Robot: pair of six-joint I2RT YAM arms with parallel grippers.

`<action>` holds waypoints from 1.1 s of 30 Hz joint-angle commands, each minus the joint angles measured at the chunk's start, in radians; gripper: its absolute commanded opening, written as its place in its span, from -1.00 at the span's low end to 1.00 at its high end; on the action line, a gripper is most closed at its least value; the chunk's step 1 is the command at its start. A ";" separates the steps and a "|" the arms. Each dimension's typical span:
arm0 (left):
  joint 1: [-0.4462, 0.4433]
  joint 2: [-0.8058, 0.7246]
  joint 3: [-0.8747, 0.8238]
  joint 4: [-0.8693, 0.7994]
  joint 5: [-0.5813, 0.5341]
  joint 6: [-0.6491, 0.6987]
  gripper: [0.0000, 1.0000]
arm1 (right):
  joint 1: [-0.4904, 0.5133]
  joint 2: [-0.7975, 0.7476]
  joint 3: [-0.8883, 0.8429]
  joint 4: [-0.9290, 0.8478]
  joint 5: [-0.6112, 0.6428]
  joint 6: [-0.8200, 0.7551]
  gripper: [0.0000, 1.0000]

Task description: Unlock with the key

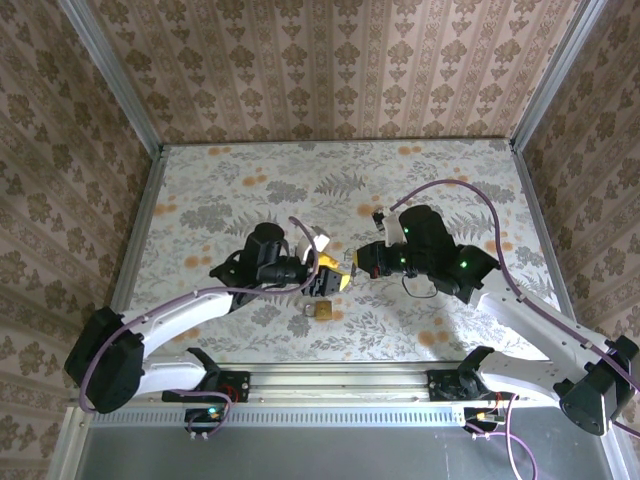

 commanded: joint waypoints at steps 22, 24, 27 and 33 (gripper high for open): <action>0.175 -0.162 0.025 -0.081 0.097 -0.015 0.43 | -0.074 0.409 -0.011 -0.179 0.245 -0.013 -1.00; 0.184 -0.176 0.019 -0.096 0.095 -0.009 0.43 | -0.076 0.461 0.007 -0.172 0.241 -0.014 -1.00; 0.198 -0.191 0.008 -0.115 0.098 -0.004 0.43 | -0.077 0.522 0.031 -0.156 0.227 -0.015 -1.00; 0.222 -0.212 -0.004 -0.149 0.103 0.011 0.43 | -0.080 0.608 0.057 -0.088 0.173 -0.009 -1.00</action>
